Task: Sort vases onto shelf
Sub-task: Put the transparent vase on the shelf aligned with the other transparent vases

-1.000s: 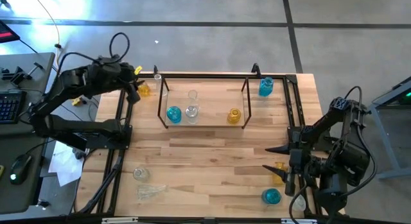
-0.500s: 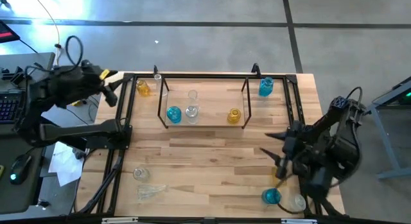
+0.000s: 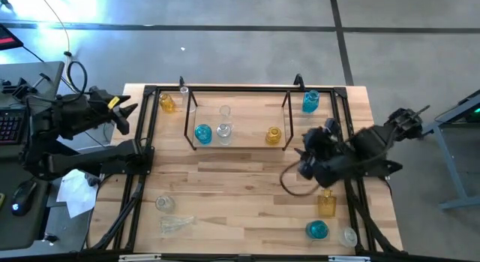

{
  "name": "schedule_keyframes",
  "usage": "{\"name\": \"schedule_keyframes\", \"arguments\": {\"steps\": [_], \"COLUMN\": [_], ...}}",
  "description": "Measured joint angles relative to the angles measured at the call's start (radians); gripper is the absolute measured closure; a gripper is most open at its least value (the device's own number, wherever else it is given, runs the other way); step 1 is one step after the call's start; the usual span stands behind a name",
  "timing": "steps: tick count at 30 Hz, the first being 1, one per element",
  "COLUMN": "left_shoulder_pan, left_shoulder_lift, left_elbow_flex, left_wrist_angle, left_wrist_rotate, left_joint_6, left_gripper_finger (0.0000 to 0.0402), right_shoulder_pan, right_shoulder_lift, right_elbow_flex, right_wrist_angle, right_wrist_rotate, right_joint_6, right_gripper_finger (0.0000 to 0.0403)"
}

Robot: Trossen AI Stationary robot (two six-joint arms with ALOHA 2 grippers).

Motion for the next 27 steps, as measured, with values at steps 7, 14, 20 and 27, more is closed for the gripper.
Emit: {"name": "schedule_keyframes", "arguments": {"steps": [7, 14, 20, 27], "left_shoulder_pan": [0.000, 0.000, 0.000, 0.000], "left_shoulder_lift": [-0.080, -0.106, -0.106, -0.106], "left_elbow_flex": [-0.071, -0.095, -0.095, -0.095], "left_wrist_angle": [0.004, 0.006, 0.006, 0.005], "left_wrist_rotate": [0.000, -0.010, -0.010, 0.008], "left_joint_6": [-0.007, -0.008, -0.028, -0.053], "left_gripper_finger": [0.0222, 0.0222, 0.0222, 0.0222], "right_shoulder_pan": [-0.140, -0.314, -0.488, -0.489], "right_shoulder_lift": [0.001, 0.001, 0.001, 0.063], "right_elbow_flex": [0.000, 0.000, 0.000, 0.000], "right_wrist_angle": [0.000, 0.000, 0.015, 0.253], "right_wrist_rotate": [-0.074, -0.075, -0.166, -0.386], "right_joint_6": [-0.033, -0.070, -0.142, -0.319], "right_gripper_finger": [0.0181, 0.0181, 0.0181, 0.0181]}}
